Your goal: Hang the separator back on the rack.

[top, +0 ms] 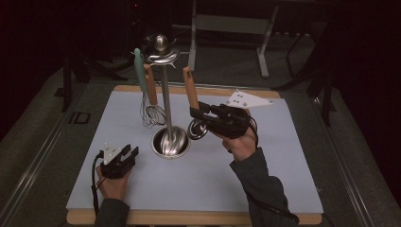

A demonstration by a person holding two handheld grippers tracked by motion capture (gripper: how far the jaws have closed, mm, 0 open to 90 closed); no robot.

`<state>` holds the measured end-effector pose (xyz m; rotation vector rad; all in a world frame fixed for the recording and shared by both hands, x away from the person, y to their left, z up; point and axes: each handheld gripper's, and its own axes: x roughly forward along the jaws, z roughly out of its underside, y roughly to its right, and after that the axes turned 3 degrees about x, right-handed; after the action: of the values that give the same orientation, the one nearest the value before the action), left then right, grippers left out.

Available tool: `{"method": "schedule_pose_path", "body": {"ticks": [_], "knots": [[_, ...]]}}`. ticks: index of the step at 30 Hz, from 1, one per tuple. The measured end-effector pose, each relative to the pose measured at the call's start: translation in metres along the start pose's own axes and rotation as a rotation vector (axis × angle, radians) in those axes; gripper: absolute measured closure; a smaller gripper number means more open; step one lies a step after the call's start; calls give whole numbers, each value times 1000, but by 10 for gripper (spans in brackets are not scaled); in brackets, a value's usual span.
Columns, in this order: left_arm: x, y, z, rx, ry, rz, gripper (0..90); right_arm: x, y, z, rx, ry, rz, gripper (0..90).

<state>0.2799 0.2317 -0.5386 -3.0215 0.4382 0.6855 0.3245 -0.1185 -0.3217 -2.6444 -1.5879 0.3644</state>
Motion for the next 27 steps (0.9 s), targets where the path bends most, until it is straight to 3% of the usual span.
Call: {"method": "schedule_pose_path", "body": {"ticks": [12,27], "knots": [[0,0,0,-1,-1,-1,631,9,-6,-9,-29,-12,0,699],[0,-1,0,-4,0,2,629,30,-3,-12,-18,-44,7,698]]}}
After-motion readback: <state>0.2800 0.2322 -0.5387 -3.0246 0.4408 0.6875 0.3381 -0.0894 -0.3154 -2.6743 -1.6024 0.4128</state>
